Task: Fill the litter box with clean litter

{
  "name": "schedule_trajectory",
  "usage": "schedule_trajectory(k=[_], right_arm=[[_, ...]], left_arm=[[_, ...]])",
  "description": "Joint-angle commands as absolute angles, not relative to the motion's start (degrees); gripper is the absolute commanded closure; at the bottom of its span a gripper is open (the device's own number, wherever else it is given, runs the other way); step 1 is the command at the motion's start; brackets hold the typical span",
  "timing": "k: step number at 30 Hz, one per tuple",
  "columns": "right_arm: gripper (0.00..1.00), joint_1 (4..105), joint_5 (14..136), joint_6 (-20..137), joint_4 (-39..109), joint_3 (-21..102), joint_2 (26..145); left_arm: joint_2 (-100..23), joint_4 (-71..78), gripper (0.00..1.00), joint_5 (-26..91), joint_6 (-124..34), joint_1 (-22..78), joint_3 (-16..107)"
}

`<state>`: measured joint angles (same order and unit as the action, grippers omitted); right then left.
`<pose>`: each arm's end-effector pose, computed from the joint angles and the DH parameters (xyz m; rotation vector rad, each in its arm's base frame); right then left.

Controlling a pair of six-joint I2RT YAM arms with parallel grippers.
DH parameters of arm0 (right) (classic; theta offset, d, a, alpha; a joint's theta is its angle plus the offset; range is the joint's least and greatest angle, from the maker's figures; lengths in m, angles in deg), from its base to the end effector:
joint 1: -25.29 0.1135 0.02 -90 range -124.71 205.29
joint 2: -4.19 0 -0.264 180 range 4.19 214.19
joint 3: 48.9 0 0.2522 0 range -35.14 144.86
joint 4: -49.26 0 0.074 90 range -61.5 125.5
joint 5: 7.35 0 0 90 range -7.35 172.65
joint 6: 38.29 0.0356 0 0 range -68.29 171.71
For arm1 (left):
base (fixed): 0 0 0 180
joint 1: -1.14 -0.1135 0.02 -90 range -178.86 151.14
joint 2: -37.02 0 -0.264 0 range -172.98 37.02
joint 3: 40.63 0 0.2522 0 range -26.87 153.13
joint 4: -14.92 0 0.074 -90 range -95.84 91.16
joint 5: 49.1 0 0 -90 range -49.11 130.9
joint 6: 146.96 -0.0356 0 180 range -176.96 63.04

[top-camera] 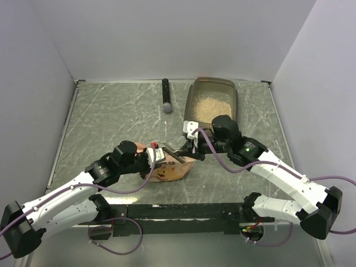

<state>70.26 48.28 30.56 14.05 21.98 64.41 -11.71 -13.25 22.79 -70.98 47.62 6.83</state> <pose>0.1491 0.1773 0.3463 -1.4125 1.4474 0.8633 0.1241 -0.1468 0.2533 1.2373 1.7304 -0.6697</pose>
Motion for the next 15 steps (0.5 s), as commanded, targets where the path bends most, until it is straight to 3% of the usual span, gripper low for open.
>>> schedule_trajectory(k=[1, 15], right_arm=[[1.00, 70.0, 42.1, 25.1, 18.7, 25.3, 64.7], [1.00, 69.9, 41.9, 22.4, 14.8, 22.9, 68.2]], left_arm=[[-8.9, -9.3, 0.99, 20.3, -69.8, 47.5, 7.4], [-11.3, -9.7, 0.99, 21.6, -69.2, 47.5, 8.6]])
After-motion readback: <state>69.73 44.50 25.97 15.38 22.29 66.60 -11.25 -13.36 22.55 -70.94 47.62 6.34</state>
